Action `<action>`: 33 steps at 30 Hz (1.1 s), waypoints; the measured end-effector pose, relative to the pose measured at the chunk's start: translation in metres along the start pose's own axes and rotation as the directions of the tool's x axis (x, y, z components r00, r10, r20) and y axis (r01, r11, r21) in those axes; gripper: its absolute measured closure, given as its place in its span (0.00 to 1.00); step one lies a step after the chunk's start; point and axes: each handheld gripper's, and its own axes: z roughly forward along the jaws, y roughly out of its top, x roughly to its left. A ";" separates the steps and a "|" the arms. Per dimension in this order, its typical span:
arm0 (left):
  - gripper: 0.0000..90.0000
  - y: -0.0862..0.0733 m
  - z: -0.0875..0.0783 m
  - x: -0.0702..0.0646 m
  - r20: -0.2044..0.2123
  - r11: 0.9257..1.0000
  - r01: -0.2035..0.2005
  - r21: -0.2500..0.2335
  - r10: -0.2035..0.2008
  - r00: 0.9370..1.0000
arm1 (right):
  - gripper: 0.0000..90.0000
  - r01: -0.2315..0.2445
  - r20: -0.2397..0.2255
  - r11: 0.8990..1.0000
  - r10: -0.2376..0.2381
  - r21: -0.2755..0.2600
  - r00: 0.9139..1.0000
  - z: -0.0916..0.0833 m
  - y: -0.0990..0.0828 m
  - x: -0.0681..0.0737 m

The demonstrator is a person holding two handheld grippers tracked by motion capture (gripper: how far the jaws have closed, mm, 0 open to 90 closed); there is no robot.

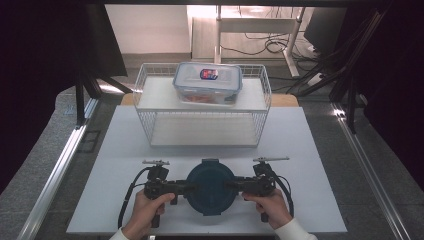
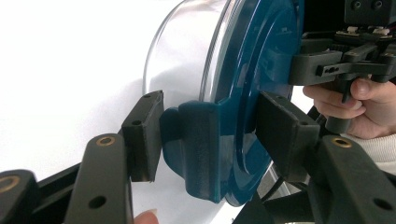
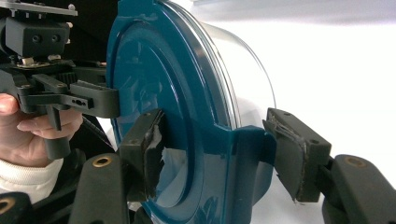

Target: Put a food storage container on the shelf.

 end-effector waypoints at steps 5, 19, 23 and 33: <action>0.48 0.002 -0.004 -0.005 -0.001 1.000 -0.023 -0.011 0.023 1.000 | 0.43 0.028 0.003 1.000 -0.028 -0.009 1.000 -0.003 0.003 0.005; 0.48 0.032 -0.022 -0.021 -0.010 0.993 -0.088 -0.073 0.087 0.996 | 0.43 0.124 0.016 0.991 -0.123 -0.048 0.992 -0.018 0.035 0.025; 0.47 0.044 -0.028 -0.030 -0.019 0.989 -0.115 -0.088 0.114 0.993 | 0.43 0.143 0.021 0.987 -0.142 -0.068 0.990 -0.026 0.046 0.032; 0.47 0.079 -0.046 -0.048 -0.010 0.980 -0.150 -0.134 0.150 0.989 | 0.43 0.187 0.046 0.977 -0.184 -0.098 0.982 -0.045 0.080 0.052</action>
